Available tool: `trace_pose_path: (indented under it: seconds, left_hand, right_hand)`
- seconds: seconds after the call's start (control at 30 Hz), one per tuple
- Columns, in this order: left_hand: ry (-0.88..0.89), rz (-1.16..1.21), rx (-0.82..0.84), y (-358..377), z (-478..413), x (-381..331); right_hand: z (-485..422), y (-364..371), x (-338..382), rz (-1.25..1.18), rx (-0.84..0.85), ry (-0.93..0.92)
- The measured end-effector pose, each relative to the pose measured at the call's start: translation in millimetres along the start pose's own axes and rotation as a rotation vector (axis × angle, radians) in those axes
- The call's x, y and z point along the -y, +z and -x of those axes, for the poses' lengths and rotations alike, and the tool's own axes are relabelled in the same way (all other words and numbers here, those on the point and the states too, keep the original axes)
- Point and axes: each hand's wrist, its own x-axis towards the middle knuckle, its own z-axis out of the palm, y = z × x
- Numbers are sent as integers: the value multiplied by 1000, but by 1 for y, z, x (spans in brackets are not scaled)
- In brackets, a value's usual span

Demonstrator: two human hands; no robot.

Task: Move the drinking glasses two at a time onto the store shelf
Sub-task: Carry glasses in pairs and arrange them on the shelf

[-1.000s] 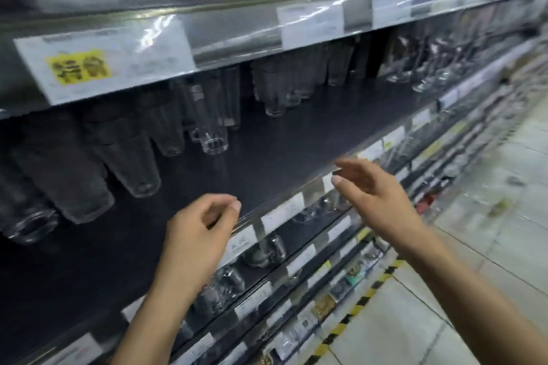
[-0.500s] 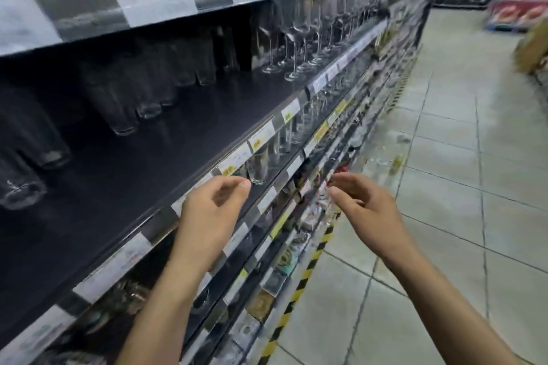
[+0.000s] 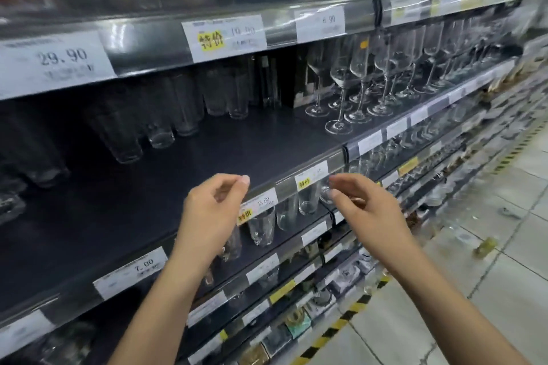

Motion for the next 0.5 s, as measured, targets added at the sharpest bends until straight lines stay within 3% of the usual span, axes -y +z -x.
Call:
trace_pose_path:
  seconds: [0.27,0.5]
  left_hand:
    - [-133,33,-135,18,-91,1]
    - [-230,1,-118,77,-189,5]
  right_hand:
    - [-145,35,7,-59,92,-113]
    - [-269,71,-6,-26,115,22]
